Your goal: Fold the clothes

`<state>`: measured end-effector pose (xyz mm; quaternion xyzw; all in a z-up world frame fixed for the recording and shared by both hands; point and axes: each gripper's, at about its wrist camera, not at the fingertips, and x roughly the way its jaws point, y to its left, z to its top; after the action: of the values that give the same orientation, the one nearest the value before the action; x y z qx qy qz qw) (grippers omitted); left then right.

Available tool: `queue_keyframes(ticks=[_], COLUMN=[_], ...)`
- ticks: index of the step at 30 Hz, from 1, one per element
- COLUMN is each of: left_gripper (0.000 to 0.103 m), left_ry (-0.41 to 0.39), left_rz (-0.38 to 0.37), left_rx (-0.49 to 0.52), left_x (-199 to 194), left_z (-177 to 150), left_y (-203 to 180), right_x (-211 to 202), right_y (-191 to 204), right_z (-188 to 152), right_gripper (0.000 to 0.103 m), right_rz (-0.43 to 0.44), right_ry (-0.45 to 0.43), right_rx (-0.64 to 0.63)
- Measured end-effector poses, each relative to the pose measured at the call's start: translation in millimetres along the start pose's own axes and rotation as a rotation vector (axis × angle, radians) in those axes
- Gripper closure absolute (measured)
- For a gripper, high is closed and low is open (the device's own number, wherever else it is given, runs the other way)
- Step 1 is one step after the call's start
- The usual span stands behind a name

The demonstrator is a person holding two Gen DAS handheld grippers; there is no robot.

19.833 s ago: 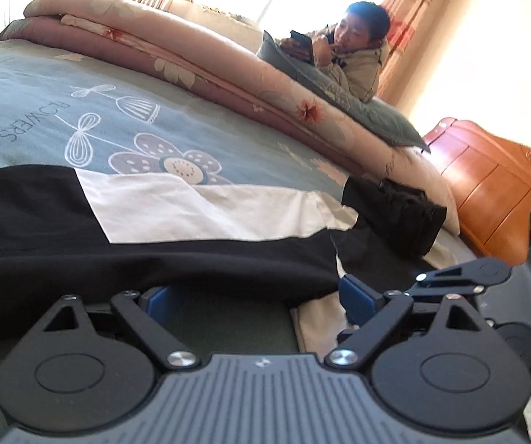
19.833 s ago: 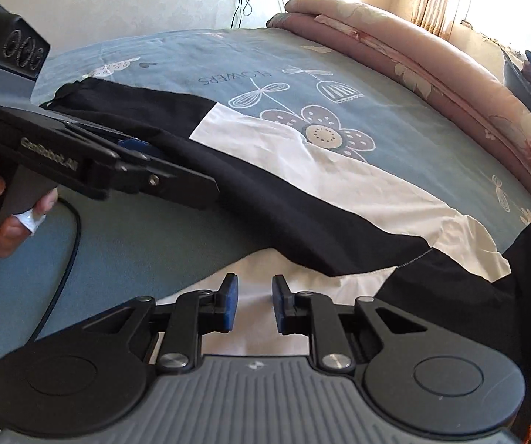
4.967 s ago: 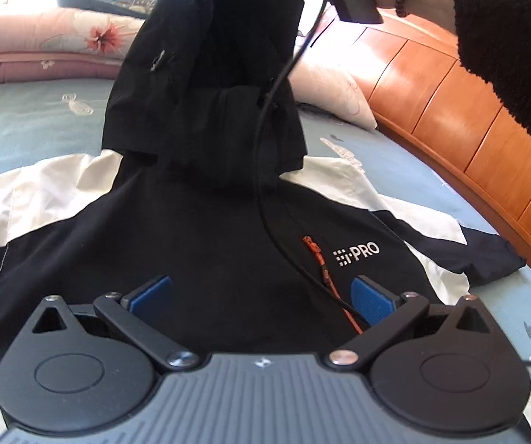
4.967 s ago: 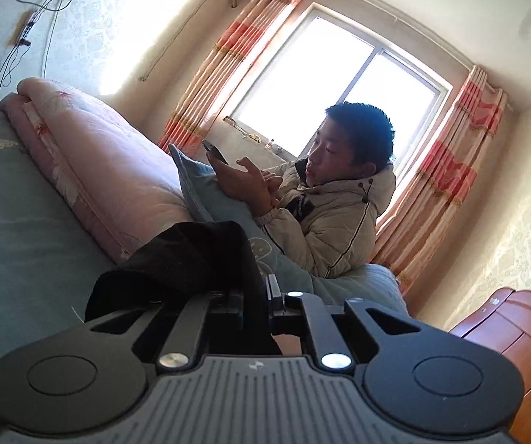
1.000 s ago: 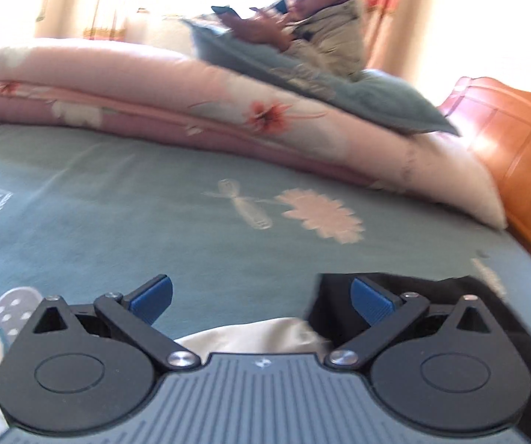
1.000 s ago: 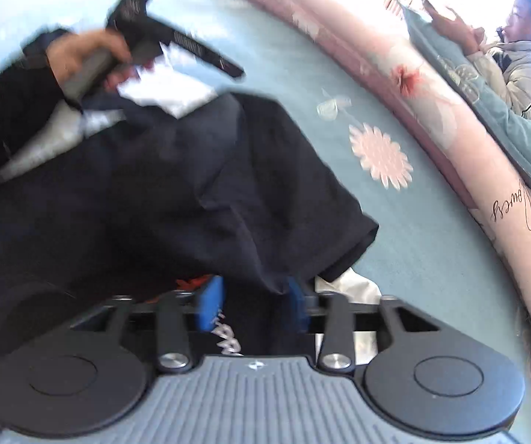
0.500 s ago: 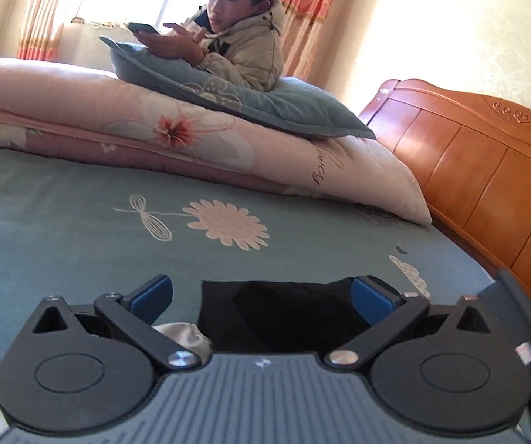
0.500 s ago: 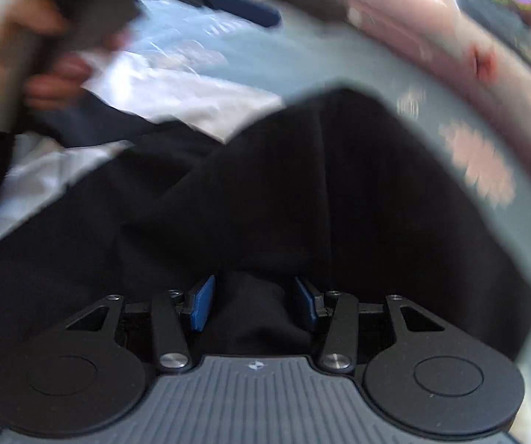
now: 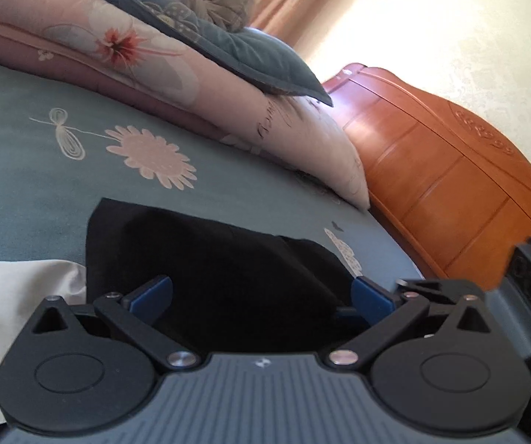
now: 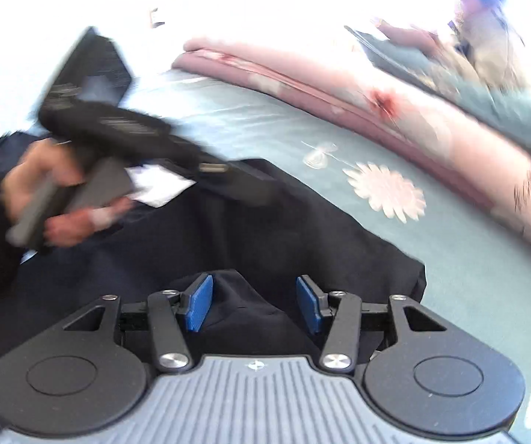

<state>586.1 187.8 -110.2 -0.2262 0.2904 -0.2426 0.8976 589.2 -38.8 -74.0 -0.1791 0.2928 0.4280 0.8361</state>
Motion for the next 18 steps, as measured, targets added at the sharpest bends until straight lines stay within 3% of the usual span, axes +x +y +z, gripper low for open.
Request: queue_keyframes(ticks=[1, 3, 4, 6, 9, 12, 15, 18], left_gripper=[0.001, 0.001, 0.001, 0.001, 0.0, 0.001, 0.001, 0.001], left_ry=[0.021, -0.001, -0.031, -0.087, -0.055, -0.065, -0.132, -0.143], left_rz=[-0.019, 0.027, 0.094, 0.306, 0.486, 0.445, 0.375, 0.359], left_rx=[0.024, 0.054, 0.068, 0.117, 0.185, 0.121, 0.058, 0.031], left_x=[0.1, 2.3, 5.2, 17.4, 39.8, 24.8, -3.0, -19.6], left_z=[-0.5, -2.4, -4.1, -9.9, -22.6, -14.6, 0.3, 11.4], left_y=[-1.7, -3.9, -3.9, -1.0, 10.7, 15.1, 16.6, 17.1], right_x=[12.0, 39.9, 49.1, 62.8, 66.3, 53.4, 29.9, 18.3], right_y=[-6.7, -17.7, -21.9, -28.5, -27.1, -21.0, -14.2, -9.8], right_z=[-1.1, -3.7, -6.5, -13.6, -13.9, -10.5, -5.8, 7.5], right_gripper=[0.051, 0.052, 0.052, 0.051, 0.049, 0.048, 0.051, 0.072], right_rz=[-0.021, -0.034, -0.029, -0.012, -0.021, -0.041, -0.037, -0.035], right_ry=[0.006, 0.022, 0.011, -0.017, -0.025, -0.028, -0.126, -0.184], right_rx=[0.015, 0.069, 0.081, 0.082, 0.09, 0.085, 0.123, 0.152])
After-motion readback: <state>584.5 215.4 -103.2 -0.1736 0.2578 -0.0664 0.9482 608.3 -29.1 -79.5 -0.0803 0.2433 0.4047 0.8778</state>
